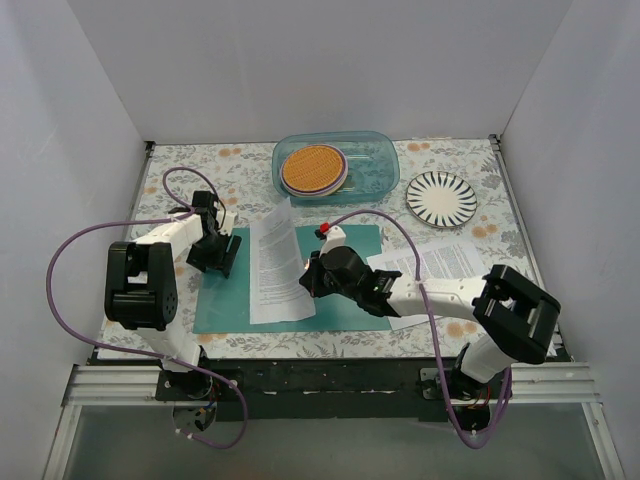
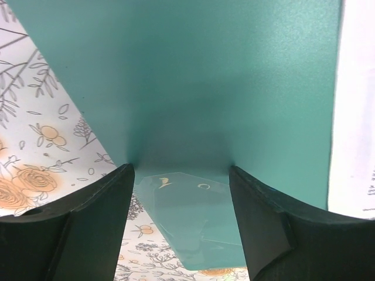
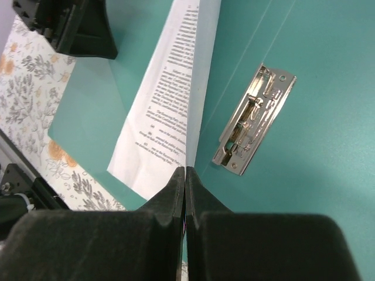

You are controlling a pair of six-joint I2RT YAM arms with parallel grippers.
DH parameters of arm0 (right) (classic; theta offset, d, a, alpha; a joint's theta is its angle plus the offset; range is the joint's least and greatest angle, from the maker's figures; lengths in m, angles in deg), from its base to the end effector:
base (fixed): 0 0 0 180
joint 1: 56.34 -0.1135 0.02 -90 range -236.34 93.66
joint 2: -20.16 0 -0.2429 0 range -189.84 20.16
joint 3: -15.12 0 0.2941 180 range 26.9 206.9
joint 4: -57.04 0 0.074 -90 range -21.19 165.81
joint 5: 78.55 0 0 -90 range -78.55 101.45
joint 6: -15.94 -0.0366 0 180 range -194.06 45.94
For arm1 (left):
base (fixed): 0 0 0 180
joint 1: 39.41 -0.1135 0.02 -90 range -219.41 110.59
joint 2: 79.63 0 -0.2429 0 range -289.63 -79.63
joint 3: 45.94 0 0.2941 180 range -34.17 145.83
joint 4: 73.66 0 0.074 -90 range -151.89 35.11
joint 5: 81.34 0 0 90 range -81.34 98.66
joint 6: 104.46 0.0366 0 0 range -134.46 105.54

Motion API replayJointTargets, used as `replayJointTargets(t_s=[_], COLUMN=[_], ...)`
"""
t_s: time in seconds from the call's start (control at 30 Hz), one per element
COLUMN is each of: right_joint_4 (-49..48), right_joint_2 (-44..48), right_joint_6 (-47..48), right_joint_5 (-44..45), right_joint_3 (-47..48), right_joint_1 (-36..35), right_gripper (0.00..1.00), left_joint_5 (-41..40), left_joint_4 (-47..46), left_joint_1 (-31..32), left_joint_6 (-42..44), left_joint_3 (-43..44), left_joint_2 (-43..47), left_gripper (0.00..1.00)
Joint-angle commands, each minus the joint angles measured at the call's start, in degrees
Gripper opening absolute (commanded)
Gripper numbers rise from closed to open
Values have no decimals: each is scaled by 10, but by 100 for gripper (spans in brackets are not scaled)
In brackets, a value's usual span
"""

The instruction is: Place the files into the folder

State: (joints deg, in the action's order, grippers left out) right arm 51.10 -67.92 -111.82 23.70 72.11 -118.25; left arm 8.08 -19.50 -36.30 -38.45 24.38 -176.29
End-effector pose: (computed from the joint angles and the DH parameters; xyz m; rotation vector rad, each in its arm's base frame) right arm 0.1778 0.3167 0.1577 -0.3008 2.0941 0.8785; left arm 0.3295 -0.0175 0.1152 -0.5408 2.9282 -0.0433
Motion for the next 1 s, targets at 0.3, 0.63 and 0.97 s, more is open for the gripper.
replayJointTargets(t_s=[0.3,0.63,0.97], right_joint_4=[-20,-17,-21], right_joint_2=[-39,-53,-57], right_joint_6=[-21,-23,-24], right_joint_5=[37,29,21], right_joint_3=[46,67,63], right_joint_1=[-2,-2,-2], right_gripper=[1,1,1], left_joint_5=[33,51,-5], left_joint_4=[25,56,82], left_joint_1=[1,1,-27], left_joint_6=[-3,-4,48], left_joint_3=[-19,15,58], left_joint_2=[27,35,70], left_gripper=[64,64,75])
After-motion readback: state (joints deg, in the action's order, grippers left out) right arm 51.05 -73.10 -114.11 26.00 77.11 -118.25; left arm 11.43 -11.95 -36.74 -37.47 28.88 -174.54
